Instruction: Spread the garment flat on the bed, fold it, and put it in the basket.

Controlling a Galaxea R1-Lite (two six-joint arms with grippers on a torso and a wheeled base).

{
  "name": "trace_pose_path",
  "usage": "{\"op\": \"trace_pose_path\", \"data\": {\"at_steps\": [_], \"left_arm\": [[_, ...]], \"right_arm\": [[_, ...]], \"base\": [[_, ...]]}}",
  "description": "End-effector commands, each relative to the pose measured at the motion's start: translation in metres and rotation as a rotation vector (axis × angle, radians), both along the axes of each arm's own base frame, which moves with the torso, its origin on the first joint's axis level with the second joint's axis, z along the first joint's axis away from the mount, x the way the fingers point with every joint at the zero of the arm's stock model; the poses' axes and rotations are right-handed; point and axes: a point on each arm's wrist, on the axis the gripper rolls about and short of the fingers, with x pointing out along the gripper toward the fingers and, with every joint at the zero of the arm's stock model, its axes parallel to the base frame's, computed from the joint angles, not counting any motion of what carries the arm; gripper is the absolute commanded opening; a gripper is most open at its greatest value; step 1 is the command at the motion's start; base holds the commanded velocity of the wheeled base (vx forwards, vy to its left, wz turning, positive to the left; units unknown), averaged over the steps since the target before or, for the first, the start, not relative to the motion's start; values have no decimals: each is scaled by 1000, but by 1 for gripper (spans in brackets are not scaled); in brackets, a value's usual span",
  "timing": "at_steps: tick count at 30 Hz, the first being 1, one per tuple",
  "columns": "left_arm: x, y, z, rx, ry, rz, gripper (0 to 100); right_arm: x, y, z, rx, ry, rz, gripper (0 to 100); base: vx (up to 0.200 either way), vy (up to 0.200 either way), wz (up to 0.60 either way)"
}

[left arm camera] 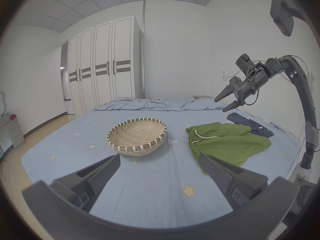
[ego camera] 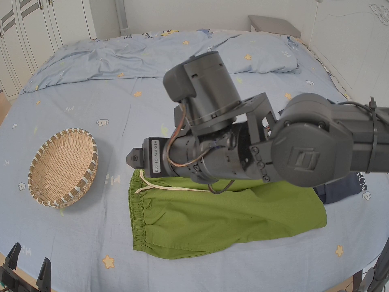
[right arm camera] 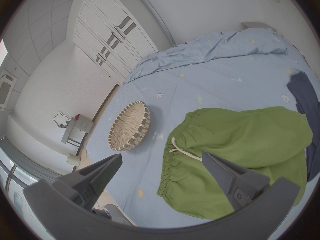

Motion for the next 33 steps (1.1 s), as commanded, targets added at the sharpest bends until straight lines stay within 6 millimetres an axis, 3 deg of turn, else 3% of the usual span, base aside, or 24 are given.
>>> {"op": "trace_pose_path", "data": {"at_steps": [1, 3, 4, 5, 6, 7, 8, 9, 10, 12, 13, 14, 17, 24, 31, 33], "left_arm": [[0, -1, -5, 14, 6, -26, 100], [0, -1, -5, 14, 6, -26, 100], [0, -1, -5, 10, 1, -27, 100], [0, -1, -5, 8, 1, -27, 100], [0, -1, -4, 10, 0, -23, 100], [0, -1, -4, 10, 0, -23, 100], [-1, 0, 3, -1, -37, -18, 100], [-5, -1, 16, -25, -98, -28, 100], [-18, 0, 49, -118, -223, -58, 100], [-21, -1, 56, -141, -245, -67, 100], [-28, -2, 87, -262, -189, -185, 100], [-26, -3, 88, -260, -161, -203, 100], [-1, -8, 86, -277, 133, -367, 100], [66, -13, 84, -379, 436, -461, 100], [116, -25, 60, -501, 628, -588, 100], [138, -29, 50, -524, 702, -629, 100]], "right_arm": [[-4, -59, 29, 39, -13, -70, 100], [-4, -59, 29, 39, -13, -70, 100], [-7, -108, 42, 68, -9, -118, 100], [-7, -113, 43, 71, -8, -123, 100], [-11, -139, 46, 94, 3, -134, 100], [-11, -139, 46, 94, 3, -134, 100], [-19, -166, 47, 120, 14, -141, 100], [-22, -175, 46, 129, 16, -146, 100], [-28, -190, 45, 145, 13, -159, 100], [-29, -193, 45, 149, 12, -161, 100], [-38, -216, 41, 178, -9, -200, 100], [-39, -218, 41, 180, -12, -206, 100], [-48, -244, 31, 212, -51, -276, 100], [-52, -274, 0, 248, -76, -354, 100], [-51, -282, -11, 261, -50, -325, 100], [-50, -282, -12, 254, -48, -317, 100]], "base": [[0, 0, 0], [0, 0, 0], [0, 0, 0], [0, 0, 0], [0, 0, 0], [0, 0, 0], [0, 0, 0], [0, 0, 0], [0, 0, 0], [0, 0, 0], [0, 0, 0], [0, 0, 0], [0, 0, 0], [0, 0, 0], [0, 0, 0], [0, 0, 0]]}}
